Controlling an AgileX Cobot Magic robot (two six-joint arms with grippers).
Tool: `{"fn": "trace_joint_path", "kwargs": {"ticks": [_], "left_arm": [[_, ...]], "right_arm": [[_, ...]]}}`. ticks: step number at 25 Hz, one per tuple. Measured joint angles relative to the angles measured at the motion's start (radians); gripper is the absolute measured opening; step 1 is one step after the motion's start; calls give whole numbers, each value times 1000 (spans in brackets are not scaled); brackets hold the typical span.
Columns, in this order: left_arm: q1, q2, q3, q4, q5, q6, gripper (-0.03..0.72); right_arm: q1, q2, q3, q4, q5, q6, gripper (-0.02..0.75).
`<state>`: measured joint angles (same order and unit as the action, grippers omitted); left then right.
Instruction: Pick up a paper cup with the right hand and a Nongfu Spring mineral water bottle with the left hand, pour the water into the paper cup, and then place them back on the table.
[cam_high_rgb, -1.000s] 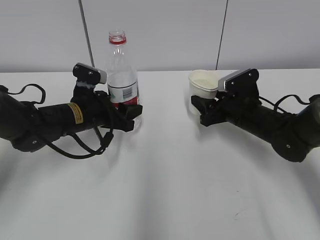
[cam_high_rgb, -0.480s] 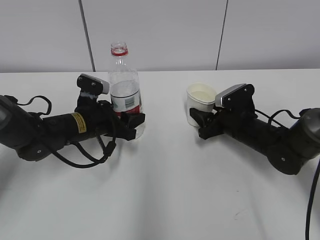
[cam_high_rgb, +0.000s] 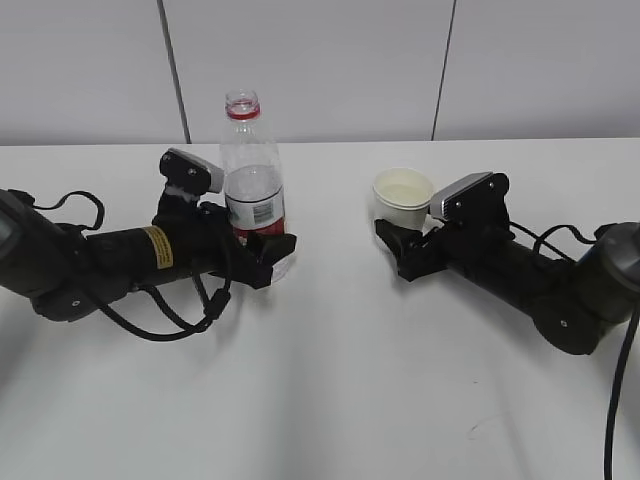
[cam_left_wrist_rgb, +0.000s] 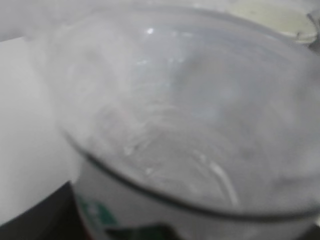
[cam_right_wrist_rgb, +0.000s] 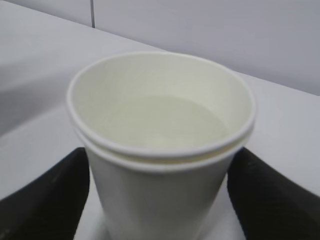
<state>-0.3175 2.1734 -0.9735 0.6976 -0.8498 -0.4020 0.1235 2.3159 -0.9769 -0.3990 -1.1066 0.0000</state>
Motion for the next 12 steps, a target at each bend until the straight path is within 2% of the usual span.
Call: {"fn": "trace_joint_path", "kwargs": {"ticks": [3, 5, 12], "left_arm": [[0, 0, -1, 13, 52, 1, 529], [0, -1, 0, 18, 93, 1, 554], [8, -63, 90, 22, 124, 1, 566]], "right_arm": [[0, 0, 14, 2, -16, 0, 657], [0, 0, 43, 4, -28, 0, 657], [0, -36, 174, 57, -29, 0, 656]]}}
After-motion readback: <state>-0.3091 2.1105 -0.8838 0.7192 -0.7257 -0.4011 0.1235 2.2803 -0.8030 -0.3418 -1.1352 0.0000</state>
